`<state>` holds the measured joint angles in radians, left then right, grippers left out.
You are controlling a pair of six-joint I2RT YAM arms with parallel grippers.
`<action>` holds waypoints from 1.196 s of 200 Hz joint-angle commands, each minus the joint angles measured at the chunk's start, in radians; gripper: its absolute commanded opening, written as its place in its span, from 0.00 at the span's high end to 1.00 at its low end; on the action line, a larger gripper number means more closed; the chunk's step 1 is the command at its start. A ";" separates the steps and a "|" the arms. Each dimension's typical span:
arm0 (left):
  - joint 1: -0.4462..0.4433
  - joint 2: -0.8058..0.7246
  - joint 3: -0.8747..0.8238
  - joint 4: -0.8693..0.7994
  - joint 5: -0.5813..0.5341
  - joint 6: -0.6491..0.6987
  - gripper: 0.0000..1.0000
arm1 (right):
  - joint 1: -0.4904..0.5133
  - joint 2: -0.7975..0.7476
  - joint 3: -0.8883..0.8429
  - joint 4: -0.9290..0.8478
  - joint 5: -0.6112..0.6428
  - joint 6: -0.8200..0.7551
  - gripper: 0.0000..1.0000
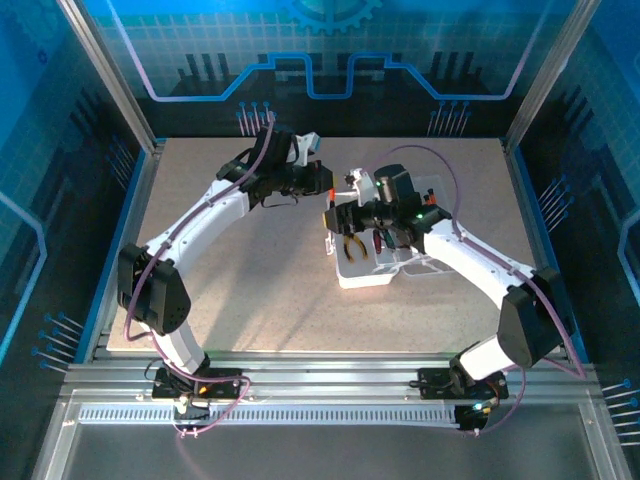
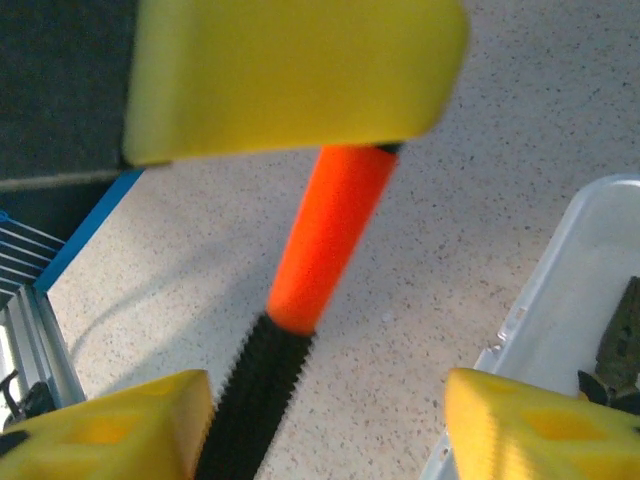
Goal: Pack the tool kit
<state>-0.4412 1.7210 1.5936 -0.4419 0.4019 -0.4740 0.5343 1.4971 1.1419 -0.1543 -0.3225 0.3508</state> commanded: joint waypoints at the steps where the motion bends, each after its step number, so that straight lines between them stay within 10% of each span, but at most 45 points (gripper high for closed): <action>1: -0.013 -0.037 -0.018 0.020 0.039 -0.026 1.00 | 0.015 0.017 0.051 0.073 0.023 0.029 0.51; 47: -0.014 -0.031 -0.016 -0.006 0.022 0.000 0.99 | 0.011 -0.015 0.068 -0.006 0.068 -0.004 1.00; 87: -0.009 -0.036 0.131 -0.204 -0.206 0.196 0.01 | -0.055 -0.116 0.048 -0.182 0.092 -0.070 1.00; 155: 0.144 -0.091 0.103 -0.329 -0.505 0.303 0.01 | -0.374 -0.228 0.028 -0.499 0.217 -0.241 1.00; 239: 0.156 0.021 -0.151 -0.238 -0.467 0.223 0.01 | -0.470 0.037 0.158 -0.577 0.518 -0.350 1.00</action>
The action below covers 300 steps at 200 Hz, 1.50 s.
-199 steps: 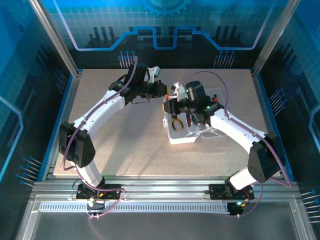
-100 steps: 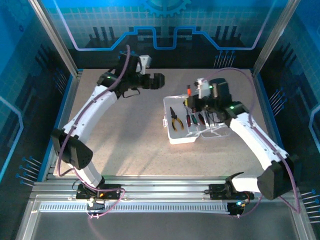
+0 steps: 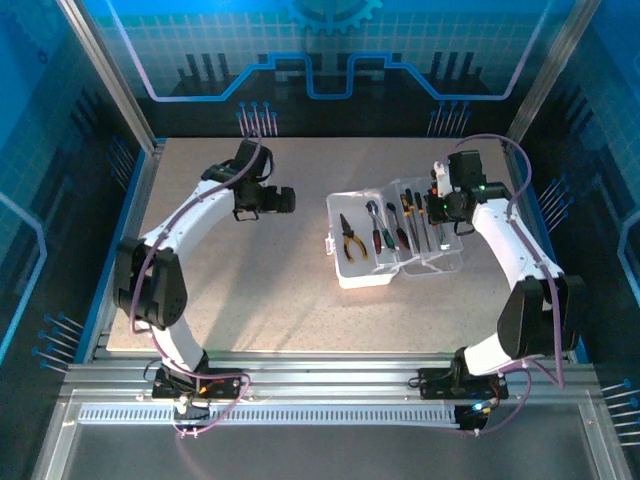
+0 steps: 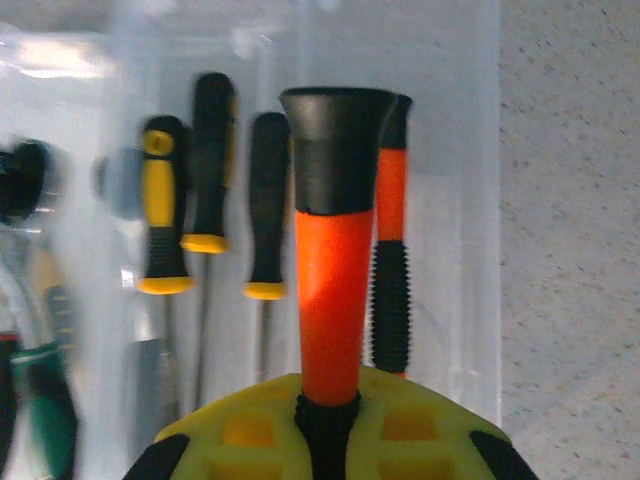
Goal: Pack the tool kit
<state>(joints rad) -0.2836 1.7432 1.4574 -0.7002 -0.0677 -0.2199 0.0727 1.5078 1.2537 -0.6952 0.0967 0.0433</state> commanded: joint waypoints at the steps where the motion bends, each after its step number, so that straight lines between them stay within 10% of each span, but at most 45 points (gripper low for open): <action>1: -0.002 -0.001 -0.016 0.021 0.003 -0.031 0.01 | -0.008 0.028 0.048 -0.036 0.101 -0.044 1.00; 46: -0.005 0.030 -0.039 0.039 0.034 -0.045 0.01 | -0.010 0.085 0.058 -0.013 0.137 -0.059 1.00; 117: -0.021 0.056 -0.022 0.037 0.039 -0.043 0.01 | 0.033 0.026 0.086 -0.031 0.157 -0.062 0.37; 161: -0.022 0.060 -0.020 0.039 0.035 -0.042 0.01 | 0.229 -0.030 0.106 0.002 0.084 -0.054 0.00; 300: -0.031 0.044 -0.035 0.052 0.052 -0.041 0.01 | 0.462 0.305 0.279 0.099 0.501 -0.137 0.00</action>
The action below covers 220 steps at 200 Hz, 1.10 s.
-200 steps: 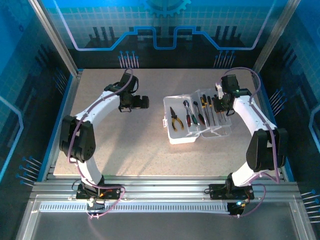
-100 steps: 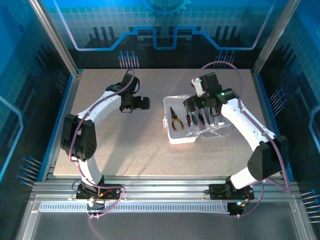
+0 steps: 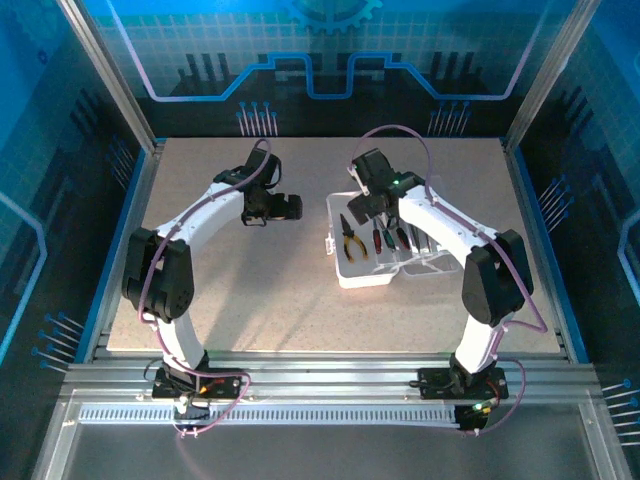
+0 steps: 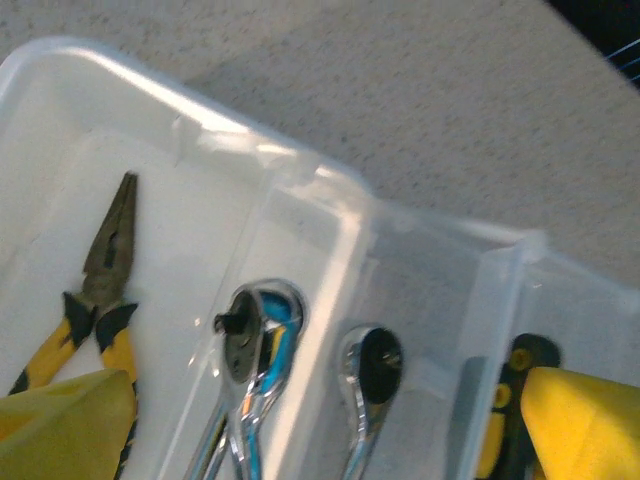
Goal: Pack the tool kit
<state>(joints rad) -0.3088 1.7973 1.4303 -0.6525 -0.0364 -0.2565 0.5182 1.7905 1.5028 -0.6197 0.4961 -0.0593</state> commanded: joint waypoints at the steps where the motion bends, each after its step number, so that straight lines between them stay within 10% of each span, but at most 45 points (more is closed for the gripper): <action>1: -0.006 -0.010 -0.008 0.005 0.021 -0.004 0.01 | 0.016 0.023 0.029 0.024 0.102 -0.036 0.00; 220: -0.006 -0.010 0.005 -0.012 0.029 0.005 0.01 | -0.027 0.079 0.042 0.020 0.196 -0.055 0.00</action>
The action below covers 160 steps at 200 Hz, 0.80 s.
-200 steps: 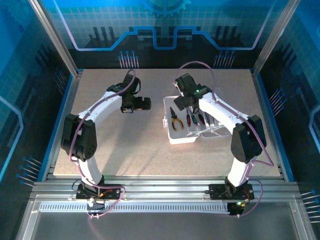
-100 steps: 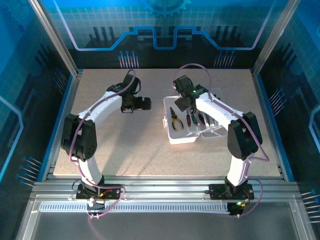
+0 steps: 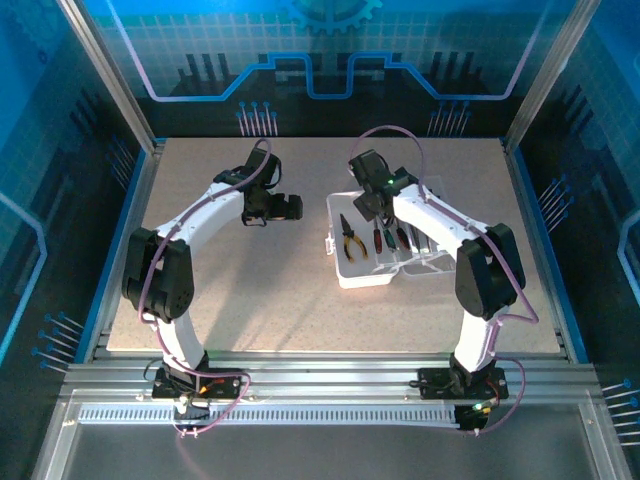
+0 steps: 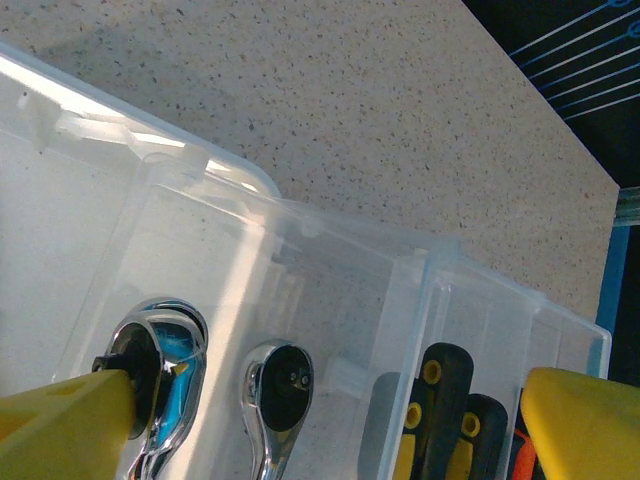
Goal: Pack the tool kit
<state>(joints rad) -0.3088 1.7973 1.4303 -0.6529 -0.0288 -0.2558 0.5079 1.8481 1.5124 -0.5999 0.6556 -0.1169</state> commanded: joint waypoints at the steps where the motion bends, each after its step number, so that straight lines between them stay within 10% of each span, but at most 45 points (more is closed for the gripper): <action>1: -0.005 -0.010 0.005 -0.011 0.021 0.004 0.01 | -0.016 0.023 0.032 0.000 0.038 0.003 0.00; 160: -0.005 -0.002 0.026 -0.024 0.025 0.010 0.01 | -0.089 -0.092 -0.028 -0.012 0.048 0.007 0.00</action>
<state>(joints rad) -0.3088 1.7973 1.4303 -0.6533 -0.0216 -0.2554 0.4343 1.8023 1.5024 -0.6044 0.6819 -0.1169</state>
